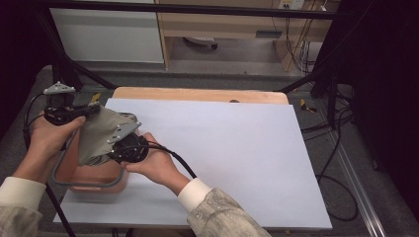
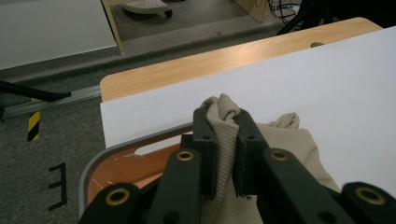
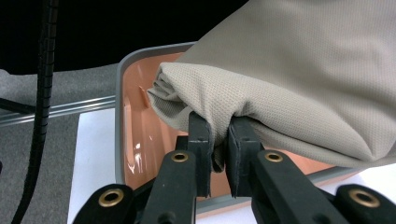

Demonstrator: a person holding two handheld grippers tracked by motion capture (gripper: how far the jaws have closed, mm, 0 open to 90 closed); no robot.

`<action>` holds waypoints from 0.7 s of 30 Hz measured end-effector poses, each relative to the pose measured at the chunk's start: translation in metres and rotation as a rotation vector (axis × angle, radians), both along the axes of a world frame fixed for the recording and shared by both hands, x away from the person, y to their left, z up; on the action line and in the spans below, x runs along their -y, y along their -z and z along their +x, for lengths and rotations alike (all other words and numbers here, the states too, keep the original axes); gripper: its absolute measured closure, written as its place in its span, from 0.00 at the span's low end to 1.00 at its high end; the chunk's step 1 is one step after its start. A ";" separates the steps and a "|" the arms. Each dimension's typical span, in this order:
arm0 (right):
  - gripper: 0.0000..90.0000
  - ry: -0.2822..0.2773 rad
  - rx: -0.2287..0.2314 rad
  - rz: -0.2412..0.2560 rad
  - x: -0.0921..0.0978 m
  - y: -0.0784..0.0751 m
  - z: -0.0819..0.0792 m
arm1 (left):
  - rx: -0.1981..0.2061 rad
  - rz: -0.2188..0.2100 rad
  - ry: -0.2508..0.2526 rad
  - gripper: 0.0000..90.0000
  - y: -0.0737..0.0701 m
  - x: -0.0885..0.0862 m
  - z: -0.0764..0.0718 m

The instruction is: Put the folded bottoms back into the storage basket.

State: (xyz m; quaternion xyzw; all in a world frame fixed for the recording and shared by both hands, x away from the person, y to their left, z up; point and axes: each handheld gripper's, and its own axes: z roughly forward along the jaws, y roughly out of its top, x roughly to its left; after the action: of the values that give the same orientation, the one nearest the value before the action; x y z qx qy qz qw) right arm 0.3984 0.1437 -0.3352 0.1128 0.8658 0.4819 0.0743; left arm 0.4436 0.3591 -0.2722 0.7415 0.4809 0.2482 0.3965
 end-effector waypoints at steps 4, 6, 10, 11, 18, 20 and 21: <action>0.92 -0.004 0.006 -0.012 -0.004 0.001 -0.001 | -0.005 0.001 -0.005 0.91 0.002 -0.004 -0.002; 0.92 -0.004 0.009 -0.016 -0.006 0.003 -0.002 | -0.007 -0.001 -0.009 0.91 0.002 -0.006 -0.003; 0.92 -0.007 0.010 -0.021 -0.011 0.005 -0.004 | -0.010 -0.001 -0.016 0.91 0.004 -0.011 -0.005; 0.92 -0.009 0.013 -0.023 -0.012 0.005 -0.004 | -0.010 -0.001 -0.016 0.91 0.004 -0.011 -0.005; 0.92 -0.020 0.013 -0.046 -0.019 0.007 -0.006 | -0.029 0.012 -0.021 0.91 0.009 -0.013 -0.004; 0.92 -0.019 0.011 -0.048 -0.019 0.007 -0.006 | -0.028 0.010 -0.021 0.91 0.009 -0.013 -0.004; 0.92 -0.016 0.010 -0.048 -0.020 0.007 -0.006 | -0.028 0.010 -0.021 0.91 0.009 -0.013 -0.004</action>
State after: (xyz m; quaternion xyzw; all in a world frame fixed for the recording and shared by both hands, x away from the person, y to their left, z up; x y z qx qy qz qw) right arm 0.3925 0.1634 -0.3418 0.1014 0.8777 0.4619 0.0775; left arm 0.4395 0.3725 -0.2816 0.7418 0.4929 0.2446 0.3833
